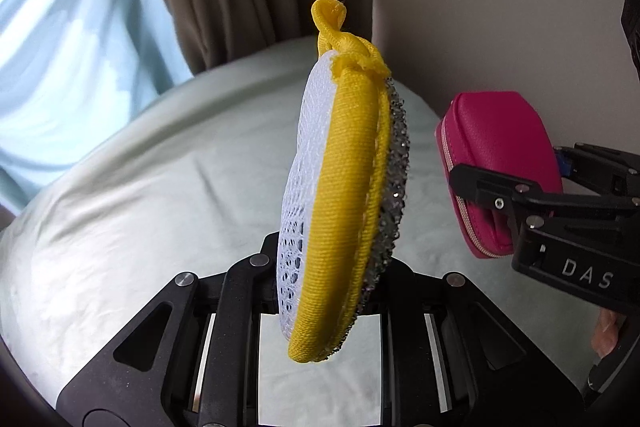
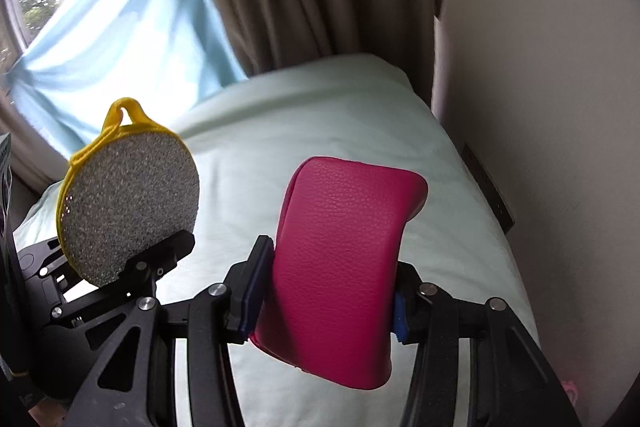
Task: Organize soft objects
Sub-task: 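Carry the mesh pad and pink pouch over the box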
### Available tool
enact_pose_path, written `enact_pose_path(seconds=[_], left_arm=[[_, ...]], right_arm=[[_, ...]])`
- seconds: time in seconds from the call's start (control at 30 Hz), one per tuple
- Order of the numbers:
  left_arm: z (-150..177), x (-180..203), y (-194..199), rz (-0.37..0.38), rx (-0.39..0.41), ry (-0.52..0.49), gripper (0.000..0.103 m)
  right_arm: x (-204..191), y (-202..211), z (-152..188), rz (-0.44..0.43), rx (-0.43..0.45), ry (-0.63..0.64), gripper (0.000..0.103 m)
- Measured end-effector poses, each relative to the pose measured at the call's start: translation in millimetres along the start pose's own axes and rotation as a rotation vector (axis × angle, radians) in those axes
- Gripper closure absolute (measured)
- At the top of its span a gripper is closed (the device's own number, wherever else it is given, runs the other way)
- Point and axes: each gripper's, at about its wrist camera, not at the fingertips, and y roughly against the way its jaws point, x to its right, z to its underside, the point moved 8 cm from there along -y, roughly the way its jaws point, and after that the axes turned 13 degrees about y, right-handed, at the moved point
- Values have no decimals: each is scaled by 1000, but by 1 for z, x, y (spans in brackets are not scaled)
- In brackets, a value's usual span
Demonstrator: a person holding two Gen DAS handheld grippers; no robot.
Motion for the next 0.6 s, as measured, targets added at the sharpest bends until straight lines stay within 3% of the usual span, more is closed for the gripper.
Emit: enact_pose_path(seconds=[0.23, 0.43, 0.6], left_arm=[[1, -43, 105, -54, 57, 73, 88], [28, -102, 186, -110, 77, 137, 88], [62, -153, 228, -158, 58, 170, 88]], right_arm=[[-74, 79, -16, -72, 49, 72, 57], [-149, 128, -10, -134, 66, 124, 57], [-211, 145, 2, -178, 57, 159, 57]])
